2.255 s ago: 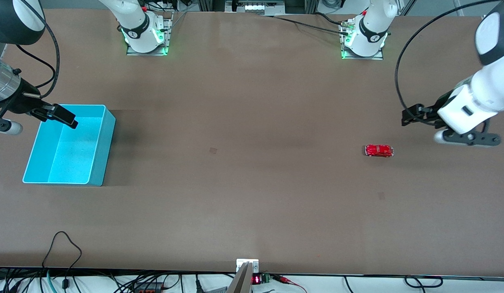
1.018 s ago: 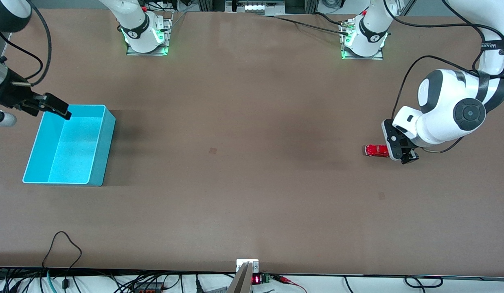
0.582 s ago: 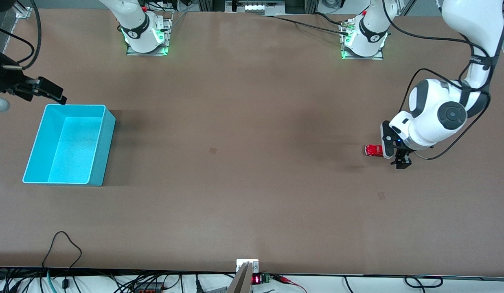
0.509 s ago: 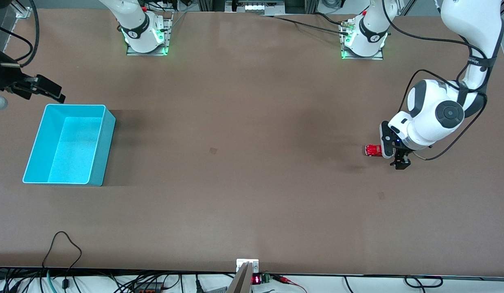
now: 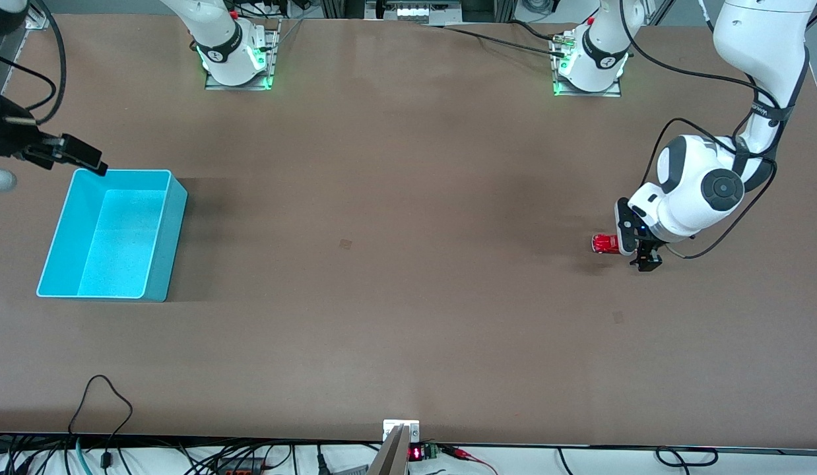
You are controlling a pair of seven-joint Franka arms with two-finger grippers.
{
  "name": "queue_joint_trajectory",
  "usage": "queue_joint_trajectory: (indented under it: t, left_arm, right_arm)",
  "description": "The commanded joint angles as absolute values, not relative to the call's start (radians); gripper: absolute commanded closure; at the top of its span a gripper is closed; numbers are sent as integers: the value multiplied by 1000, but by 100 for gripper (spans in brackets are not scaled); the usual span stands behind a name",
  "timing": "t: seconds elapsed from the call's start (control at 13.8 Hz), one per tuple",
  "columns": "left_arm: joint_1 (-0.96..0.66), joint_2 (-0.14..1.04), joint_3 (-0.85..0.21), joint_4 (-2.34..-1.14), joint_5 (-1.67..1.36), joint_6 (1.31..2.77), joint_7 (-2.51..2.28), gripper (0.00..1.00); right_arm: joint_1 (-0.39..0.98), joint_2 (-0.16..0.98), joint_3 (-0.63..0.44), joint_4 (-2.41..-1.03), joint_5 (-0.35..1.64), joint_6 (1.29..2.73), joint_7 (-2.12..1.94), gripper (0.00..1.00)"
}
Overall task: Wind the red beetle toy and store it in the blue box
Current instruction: 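Lower the left gripper over the red car and grasp it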
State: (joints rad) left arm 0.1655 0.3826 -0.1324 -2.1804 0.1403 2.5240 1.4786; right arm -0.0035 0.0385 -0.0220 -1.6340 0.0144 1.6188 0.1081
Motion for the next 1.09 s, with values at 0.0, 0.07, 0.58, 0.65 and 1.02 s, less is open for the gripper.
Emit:
queue_joint_trajectory:
  t: [0.0, 0.07, 0.58, 0.65, 1.02]
  left_arm:
    - [176, 377, -143, -2209, 152, 2546, 1480, 0]
    - [176, 382, -143, -2212, 150, 2552, 1480, 0]
    - [176, 403, -143, -2212, 150, 2580, 1492, 16]
    - [176, 403, -143, -2212, 150, 2582, 1493, 23]
    - [176, 402, -143, -2209, 146, 2592, 1493, 61]
  right_arm:
    - [-12, 49, -15, -1618, 17, 1620, 100, 0]
    - [-14, 49, -15, -1618, 17, 1621, 100, 0]
    - [-11, 77, -15, -1565, 17, 1632, 94, 0]
    - [-11, 77, -15, -1563, 15, 1632, 94, 0]
    - [-14, 77, -15, -1565, 14, 1629, 100, 0]
